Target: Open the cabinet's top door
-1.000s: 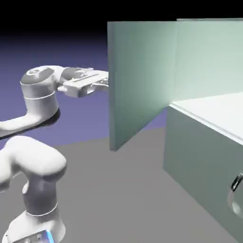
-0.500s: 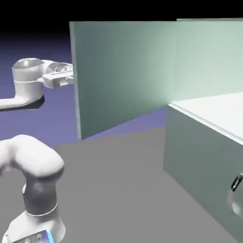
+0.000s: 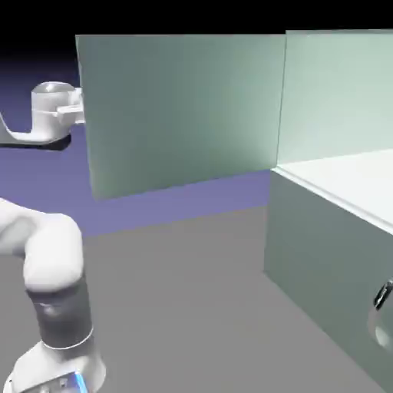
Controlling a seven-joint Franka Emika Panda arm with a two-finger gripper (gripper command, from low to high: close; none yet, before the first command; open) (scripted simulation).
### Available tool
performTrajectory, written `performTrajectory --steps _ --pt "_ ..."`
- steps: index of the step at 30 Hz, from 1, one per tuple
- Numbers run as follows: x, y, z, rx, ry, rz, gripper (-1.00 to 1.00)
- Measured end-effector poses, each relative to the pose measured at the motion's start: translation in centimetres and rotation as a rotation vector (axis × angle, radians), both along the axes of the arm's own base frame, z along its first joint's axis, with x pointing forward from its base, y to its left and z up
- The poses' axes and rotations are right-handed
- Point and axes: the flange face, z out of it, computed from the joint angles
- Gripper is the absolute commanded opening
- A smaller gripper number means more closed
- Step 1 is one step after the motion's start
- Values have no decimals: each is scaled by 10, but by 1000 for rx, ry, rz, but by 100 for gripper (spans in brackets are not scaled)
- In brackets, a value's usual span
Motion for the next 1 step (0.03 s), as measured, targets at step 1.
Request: performTrajectory --steps 1 --pt "2 8 0 0 0 -16 -100"
